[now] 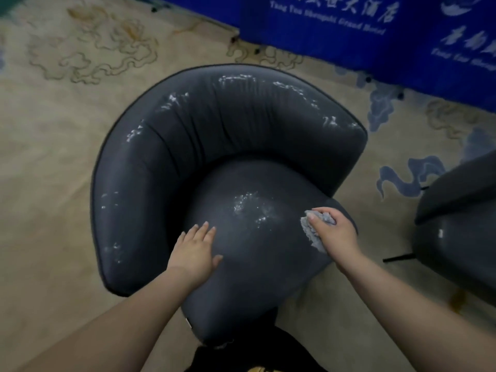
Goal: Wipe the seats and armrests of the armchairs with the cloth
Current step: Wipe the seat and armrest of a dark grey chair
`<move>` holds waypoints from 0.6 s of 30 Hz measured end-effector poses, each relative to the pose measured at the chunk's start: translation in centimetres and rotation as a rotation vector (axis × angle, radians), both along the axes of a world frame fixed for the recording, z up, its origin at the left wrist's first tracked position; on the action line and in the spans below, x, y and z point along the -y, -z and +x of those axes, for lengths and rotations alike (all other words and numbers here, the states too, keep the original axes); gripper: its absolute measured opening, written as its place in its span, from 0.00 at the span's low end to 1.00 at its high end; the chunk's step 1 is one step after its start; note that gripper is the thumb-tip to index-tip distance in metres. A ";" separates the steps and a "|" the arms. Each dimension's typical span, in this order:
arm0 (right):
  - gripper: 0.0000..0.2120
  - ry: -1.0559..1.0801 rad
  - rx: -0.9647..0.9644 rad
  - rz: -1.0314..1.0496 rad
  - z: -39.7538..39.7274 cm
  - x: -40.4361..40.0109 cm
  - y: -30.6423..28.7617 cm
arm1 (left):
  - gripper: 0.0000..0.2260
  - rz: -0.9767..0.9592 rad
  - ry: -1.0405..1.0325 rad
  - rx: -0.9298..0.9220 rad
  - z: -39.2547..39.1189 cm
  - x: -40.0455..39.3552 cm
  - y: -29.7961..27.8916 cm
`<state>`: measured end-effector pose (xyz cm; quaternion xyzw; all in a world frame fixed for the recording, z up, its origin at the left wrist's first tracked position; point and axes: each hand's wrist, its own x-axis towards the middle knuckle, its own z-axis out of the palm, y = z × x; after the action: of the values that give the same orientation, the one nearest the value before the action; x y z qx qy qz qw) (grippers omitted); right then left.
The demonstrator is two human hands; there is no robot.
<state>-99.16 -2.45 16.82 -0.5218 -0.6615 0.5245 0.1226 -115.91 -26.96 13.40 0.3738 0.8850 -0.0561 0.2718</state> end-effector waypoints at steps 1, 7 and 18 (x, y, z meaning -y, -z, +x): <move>0.05 -0.019 0.005 0.002 -0.3 -0.2 0.0 | 0.33 0.004 -0.018 -0.003 0.3 0.1 0.2; 0.05 -0.093 -0.007 -0.001 -1.7 -2.1 1.2 | 0.33 0.016 -0.083 -0.015 1.1 0.2 2.5; 0.07 -0.321 -0.013 -0.188 -9.1 -8.1 14.3 | 0.43 -0.017 -0.414 0.070 0.7 -4.4 12.9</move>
<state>-108.25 5.65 2.50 -0.4153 -0.6835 0.6002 -0.0080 -115.20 -22.59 0.55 0.1836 0.9325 0.0066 0.3111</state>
